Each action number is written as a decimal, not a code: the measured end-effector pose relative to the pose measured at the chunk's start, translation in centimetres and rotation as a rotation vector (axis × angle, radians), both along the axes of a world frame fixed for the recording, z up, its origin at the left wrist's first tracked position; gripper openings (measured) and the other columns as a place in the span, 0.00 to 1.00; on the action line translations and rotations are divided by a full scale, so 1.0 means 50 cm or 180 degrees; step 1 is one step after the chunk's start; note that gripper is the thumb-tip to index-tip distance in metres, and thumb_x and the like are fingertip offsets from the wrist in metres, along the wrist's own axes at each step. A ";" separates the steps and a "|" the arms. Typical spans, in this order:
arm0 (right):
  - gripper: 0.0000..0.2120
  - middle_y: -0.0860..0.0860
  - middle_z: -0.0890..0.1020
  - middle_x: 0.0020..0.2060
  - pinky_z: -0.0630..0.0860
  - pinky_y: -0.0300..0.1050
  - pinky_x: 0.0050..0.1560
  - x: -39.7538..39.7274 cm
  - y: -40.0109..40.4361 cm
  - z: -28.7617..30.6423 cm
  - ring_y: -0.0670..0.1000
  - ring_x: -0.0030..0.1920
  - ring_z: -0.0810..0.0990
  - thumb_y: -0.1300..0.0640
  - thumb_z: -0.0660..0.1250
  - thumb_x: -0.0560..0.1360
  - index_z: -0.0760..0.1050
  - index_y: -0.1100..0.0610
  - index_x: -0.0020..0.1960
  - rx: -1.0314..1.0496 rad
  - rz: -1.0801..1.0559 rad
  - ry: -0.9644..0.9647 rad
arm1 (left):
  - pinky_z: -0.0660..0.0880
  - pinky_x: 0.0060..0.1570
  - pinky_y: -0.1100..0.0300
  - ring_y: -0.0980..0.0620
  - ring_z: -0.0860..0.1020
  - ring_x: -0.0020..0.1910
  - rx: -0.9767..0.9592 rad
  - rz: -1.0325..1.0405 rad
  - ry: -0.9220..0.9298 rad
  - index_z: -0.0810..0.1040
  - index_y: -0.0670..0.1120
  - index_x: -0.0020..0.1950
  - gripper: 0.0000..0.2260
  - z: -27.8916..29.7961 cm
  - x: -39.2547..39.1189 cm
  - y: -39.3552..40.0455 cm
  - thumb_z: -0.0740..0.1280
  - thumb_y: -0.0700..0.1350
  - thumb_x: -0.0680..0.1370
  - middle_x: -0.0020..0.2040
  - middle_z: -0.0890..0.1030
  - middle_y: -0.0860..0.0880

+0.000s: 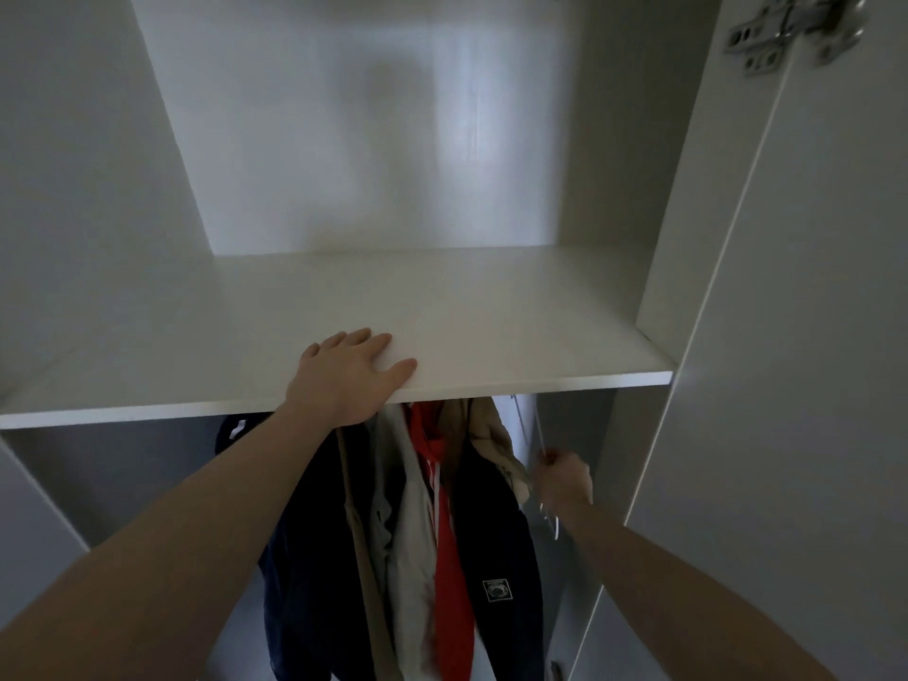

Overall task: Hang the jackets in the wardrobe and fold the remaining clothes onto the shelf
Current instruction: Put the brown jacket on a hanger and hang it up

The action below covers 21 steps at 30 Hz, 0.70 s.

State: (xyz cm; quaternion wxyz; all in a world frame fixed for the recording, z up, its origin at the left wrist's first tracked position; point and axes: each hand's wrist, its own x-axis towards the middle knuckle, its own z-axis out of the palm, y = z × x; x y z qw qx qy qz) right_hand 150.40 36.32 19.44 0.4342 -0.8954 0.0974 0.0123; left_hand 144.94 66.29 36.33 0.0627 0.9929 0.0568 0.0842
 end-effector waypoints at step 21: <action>0.09 0.45 0.86 0.37 0.80 0.42 0.40 -0.604 -0.013 0.047 0.47 0.38 0.84 0.54 0.65 0.78 0.84 0.48 0.46 -0.0152 -0.0833 -0.0078 | 0.76 0.58 0.48 0.45 0.82 0.51 -0.1618 -0.2056 -0.2138 0.84 0.47 0.47 0.04 -0.053 -0.177 -0.063 0.69 0.42 0.76 0.52 0.85 0.50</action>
